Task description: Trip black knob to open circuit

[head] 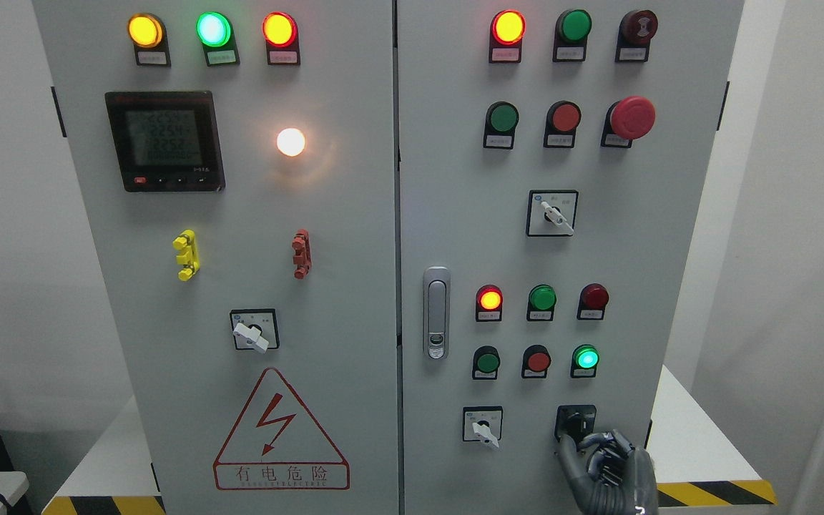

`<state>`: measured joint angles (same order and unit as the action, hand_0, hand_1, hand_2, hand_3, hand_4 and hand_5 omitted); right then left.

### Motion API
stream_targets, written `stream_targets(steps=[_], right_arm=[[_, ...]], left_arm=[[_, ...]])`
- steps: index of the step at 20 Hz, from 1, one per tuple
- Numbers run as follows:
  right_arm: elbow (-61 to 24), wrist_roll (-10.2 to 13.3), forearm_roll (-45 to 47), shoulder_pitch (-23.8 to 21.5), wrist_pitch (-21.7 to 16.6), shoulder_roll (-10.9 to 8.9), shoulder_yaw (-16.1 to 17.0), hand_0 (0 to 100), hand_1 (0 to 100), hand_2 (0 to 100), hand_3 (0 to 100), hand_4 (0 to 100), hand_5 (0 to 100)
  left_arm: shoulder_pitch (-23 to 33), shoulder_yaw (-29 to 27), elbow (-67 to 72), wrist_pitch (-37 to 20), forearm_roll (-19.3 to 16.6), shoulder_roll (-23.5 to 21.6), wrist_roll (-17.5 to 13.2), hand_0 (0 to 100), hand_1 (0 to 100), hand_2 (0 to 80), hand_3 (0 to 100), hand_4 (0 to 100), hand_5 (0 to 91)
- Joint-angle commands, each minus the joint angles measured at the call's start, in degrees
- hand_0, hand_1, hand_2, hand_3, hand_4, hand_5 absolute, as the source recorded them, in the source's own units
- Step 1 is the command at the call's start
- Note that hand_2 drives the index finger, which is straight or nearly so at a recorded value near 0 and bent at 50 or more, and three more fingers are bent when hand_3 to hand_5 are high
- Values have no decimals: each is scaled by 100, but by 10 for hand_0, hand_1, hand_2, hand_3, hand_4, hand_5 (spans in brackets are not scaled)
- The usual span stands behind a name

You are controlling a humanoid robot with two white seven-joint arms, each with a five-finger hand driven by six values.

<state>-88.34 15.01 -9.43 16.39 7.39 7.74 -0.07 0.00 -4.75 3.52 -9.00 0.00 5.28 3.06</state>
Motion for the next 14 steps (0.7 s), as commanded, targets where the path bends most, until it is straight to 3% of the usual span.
stream_targets(steps=[1,14], right_arm=[[10,2,-94,4,0,-1,-169,434,837,597,966,992,994],[1,2,-112,4,-9,-1,-169,413,840,586,958,991,993]], left_arm=[[-44,0,0,3,-193,0,2,120,389,0,0,0,0],[-44,0,0,3,-184,9,2,120,389,0,0,0,0]])
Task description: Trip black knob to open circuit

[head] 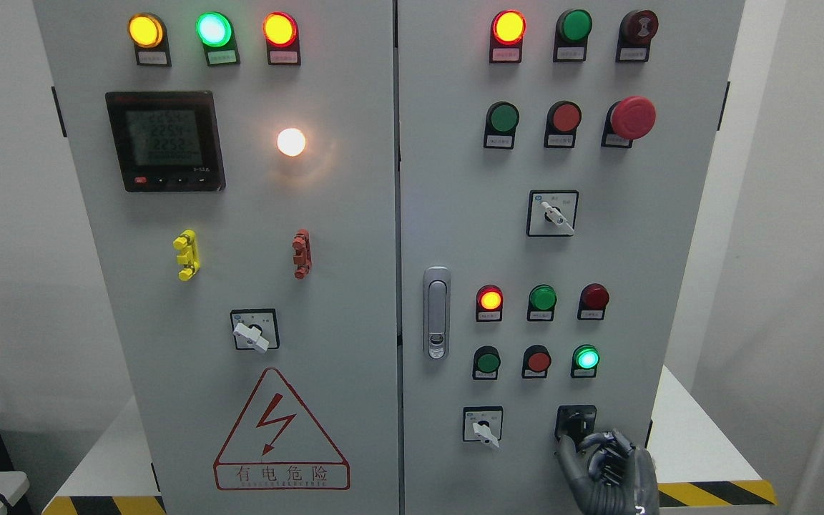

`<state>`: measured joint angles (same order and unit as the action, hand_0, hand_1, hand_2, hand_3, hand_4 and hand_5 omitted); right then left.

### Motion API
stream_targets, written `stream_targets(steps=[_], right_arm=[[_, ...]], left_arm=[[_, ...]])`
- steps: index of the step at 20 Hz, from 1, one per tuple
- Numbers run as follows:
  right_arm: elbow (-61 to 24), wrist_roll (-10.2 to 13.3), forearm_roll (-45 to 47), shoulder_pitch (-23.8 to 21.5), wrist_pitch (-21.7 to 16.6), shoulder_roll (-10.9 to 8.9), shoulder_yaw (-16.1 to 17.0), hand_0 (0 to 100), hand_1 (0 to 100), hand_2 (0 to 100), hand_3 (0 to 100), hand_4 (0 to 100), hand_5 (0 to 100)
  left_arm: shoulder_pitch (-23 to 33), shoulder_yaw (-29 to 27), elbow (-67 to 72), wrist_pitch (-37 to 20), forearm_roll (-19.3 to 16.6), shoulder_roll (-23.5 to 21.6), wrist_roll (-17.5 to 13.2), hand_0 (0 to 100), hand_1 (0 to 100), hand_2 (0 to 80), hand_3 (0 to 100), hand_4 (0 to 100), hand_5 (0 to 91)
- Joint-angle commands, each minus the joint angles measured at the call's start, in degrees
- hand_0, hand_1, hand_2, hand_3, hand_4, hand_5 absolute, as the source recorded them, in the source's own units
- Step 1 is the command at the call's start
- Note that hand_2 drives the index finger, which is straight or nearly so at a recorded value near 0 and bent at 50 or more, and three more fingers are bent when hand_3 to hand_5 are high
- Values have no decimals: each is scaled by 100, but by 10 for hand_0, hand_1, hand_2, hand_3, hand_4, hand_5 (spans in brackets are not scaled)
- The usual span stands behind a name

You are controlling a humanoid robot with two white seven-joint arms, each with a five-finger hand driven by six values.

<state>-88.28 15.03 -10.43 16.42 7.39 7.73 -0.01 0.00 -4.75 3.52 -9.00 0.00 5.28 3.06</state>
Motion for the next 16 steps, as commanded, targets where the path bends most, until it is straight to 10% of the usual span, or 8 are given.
stream_targets(steps=[1,16], right_arm=[[-5,0,-12,1,-9,0,-175,412,838,586,958,990,993],[-14,0,-12,-8,-18,0,-166,407,855,563,938,980,993]], left_arm=[[-44,0,0,3,-184,0,2,120,389,0,0,0,0],[-44,0,0,3,-185,8,2,120,389,0,0,0,0]])
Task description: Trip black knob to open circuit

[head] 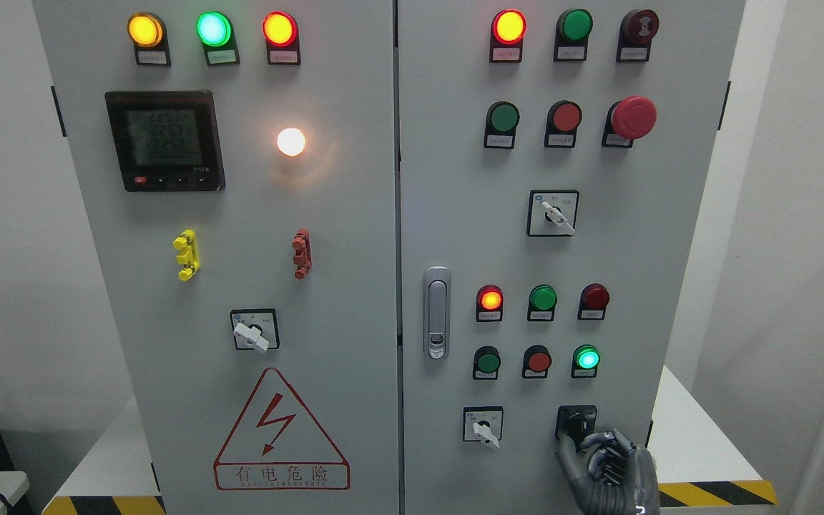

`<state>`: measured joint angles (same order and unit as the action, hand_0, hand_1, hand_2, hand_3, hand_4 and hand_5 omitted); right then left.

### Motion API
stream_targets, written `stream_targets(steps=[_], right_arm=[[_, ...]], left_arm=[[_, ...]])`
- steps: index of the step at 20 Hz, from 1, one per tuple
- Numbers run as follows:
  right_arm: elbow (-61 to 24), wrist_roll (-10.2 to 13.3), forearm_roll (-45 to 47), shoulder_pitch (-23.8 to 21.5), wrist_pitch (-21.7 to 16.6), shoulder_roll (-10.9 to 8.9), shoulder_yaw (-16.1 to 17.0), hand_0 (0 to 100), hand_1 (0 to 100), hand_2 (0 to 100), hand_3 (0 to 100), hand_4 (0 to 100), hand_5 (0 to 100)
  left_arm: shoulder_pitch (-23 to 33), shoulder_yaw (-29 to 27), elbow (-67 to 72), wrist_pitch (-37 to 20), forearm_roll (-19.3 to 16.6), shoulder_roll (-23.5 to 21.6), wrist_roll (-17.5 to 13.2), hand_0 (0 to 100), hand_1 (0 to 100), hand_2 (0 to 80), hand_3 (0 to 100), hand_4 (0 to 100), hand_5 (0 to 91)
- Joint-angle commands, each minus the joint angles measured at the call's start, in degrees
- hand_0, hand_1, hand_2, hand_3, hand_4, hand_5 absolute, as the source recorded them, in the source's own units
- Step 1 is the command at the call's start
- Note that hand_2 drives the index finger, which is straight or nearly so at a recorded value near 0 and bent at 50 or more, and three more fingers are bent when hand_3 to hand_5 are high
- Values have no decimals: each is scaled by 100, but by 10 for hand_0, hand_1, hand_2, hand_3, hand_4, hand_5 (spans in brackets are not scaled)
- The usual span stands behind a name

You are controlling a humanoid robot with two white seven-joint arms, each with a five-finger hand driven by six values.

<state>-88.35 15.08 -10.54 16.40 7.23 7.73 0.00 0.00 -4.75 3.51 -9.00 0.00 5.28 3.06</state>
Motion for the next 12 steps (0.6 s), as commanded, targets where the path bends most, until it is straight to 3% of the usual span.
stream_targets(steps=[1,12], right_arm=[[-7,-5,-9,-5,-3,0,-167,406,856,563,938,979,993],[-16,4,-106,-5,-3,0,-141,398,859,554,932,973,993]], left_arm=[[-44,0,0,3,-184,-1,2,120,389,0,0,0,0],[-44,0,0,3,-184,-1,2,120,389,0,0,0,0]])
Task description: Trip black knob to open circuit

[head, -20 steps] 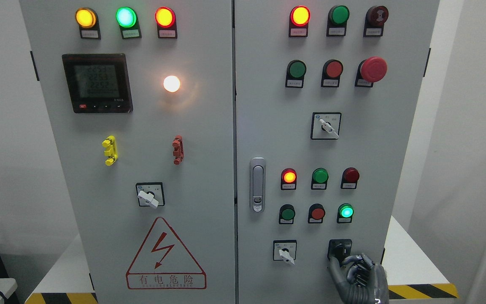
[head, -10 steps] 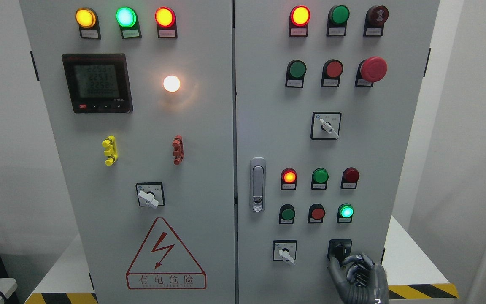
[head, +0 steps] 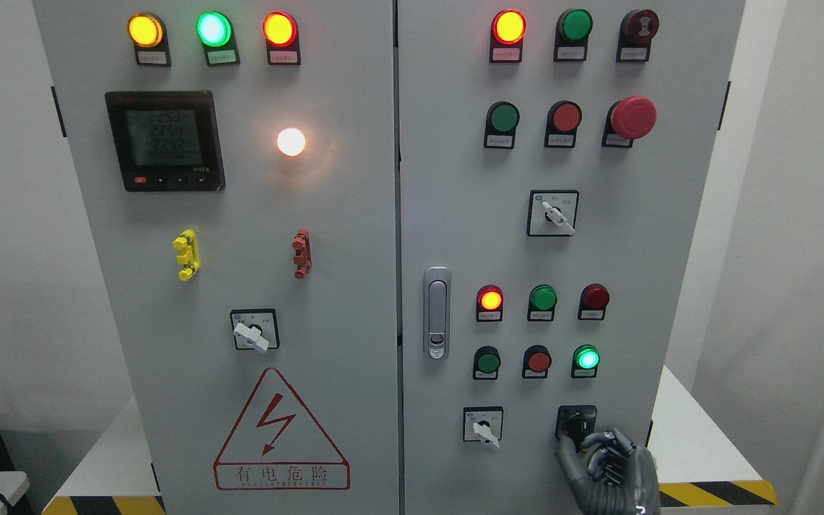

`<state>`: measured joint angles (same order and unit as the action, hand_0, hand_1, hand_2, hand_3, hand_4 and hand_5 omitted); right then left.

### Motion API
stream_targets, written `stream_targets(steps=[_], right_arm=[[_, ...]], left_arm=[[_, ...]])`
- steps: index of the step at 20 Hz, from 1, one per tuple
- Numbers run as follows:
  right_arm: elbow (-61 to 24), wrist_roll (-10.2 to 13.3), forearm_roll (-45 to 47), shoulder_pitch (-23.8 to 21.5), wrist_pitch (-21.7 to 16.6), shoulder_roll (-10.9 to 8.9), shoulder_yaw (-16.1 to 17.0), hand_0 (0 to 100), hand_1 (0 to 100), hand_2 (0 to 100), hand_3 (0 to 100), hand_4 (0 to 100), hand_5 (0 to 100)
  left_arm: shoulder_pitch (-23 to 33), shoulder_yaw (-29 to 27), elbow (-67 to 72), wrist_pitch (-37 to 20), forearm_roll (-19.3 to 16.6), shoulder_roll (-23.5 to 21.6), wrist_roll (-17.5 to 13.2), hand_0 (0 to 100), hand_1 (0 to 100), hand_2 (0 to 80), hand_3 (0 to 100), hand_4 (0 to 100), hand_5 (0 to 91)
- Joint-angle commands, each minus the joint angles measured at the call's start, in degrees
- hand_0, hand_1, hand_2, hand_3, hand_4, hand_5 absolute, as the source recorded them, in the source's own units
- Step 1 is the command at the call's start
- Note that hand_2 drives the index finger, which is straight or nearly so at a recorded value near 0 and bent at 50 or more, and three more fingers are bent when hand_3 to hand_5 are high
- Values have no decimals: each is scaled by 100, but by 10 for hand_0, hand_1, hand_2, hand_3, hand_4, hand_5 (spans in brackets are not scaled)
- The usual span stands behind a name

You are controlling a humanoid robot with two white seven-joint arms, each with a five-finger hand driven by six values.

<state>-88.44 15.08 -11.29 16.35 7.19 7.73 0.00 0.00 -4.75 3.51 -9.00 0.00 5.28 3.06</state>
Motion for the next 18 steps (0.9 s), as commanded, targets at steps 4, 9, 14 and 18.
stream_targets(steps=[4,9,14,18], right_arm=[[-6,12,-40,0,2,0,-132,395,858,552,930,973,993],[-6,21,-49,0,2,0,-106,393,857,547,923,971,992],[-6,21,-49,0,2,0,-97,392,857,527,916,967,992],[-6,21,-49,0,2,0,-97,391,856,521,905,962,991]], left_arm=[[-44,0,0,3,-193,8,2,120,389,0,0,0,0],[-44,0,0,3,-184,-1,2,120,389,0,0,0,0],[-44,0,0,3,-193,-1,2,120,389,0,0,0,0],[-44,0,0,3,-193,-1,2,120,389,0,0,0,0]])
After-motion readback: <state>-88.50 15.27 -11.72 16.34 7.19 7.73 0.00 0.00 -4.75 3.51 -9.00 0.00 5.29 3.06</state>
